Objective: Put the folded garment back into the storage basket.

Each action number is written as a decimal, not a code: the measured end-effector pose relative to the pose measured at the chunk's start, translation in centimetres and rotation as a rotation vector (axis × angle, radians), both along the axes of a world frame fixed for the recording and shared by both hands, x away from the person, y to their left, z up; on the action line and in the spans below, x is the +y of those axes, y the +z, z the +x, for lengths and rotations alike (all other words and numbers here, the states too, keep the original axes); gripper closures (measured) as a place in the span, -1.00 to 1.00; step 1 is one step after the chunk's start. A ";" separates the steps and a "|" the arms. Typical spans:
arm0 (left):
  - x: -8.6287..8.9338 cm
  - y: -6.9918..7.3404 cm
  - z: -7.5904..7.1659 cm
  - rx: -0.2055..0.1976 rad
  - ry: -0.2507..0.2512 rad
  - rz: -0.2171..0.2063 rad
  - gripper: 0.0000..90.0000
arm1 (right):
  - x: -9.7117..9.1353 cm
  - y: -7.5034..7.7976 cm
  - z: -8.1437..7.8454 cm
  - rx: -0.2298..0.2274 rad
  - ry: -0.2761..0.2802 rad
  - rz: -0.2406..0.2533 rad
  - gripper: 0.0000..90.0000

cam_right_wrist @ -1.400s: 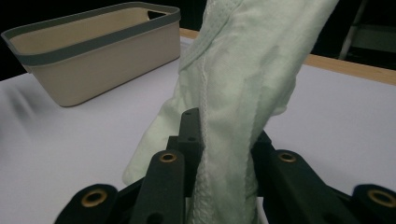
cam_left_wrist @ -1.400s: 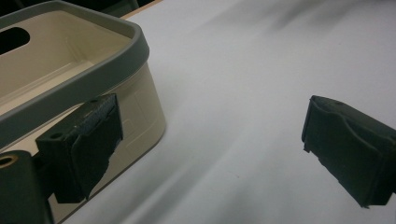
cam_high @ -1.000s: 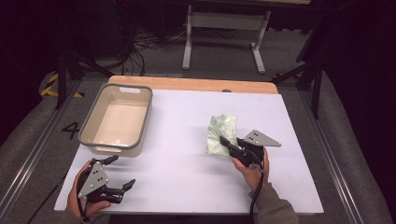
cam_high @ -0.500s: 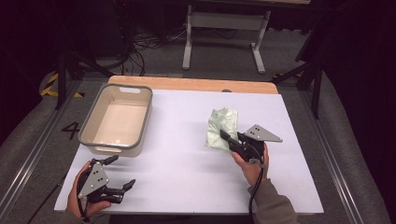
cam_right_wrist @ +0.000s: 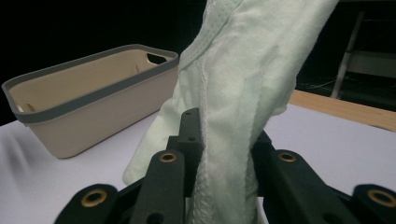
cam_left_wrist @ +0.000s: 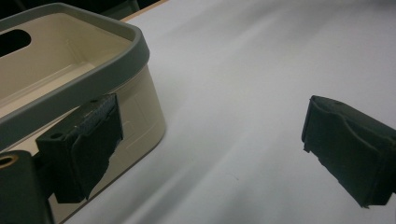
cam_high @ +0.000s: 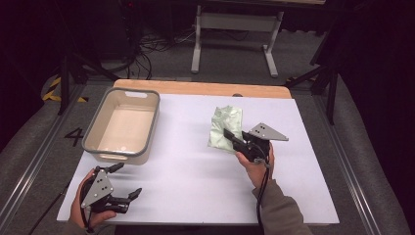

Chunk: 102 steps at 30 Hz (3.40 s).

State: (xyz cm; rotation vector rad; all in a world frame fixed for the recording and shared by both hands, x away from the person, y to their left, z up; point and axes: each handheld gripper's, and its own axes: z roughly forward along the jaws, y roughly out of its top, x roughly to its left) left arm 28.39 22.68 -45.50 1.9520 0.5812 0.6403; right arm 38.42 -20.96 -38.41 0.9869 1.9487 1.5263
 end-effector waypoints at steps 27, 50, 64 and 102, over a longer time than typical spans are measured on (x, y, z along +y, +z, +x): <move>0.0 0.0 0.1 0.003 -0.013 -0.006 -0.86 | 5.5 1.2 1.9 0.002 0.051 0.020 0.66; 0.0 0.1 -0.1 0.001 -0.018 -0.007 -0.86 | 8.8 2.1 2.5 -0.014 0.081 0.008 0.66; 0.0 0.1 0.0 -0.006 -0.023 -0.021 -0.86 | 11.7 2.4 3.6 -0.005 0.106 0.028 0.66; 0.3 -0.1 -0.2 0.004 -0.045 -0.045 -0.86 | 21.5 1.5 6.9 0.074 0.165 0.032 0.65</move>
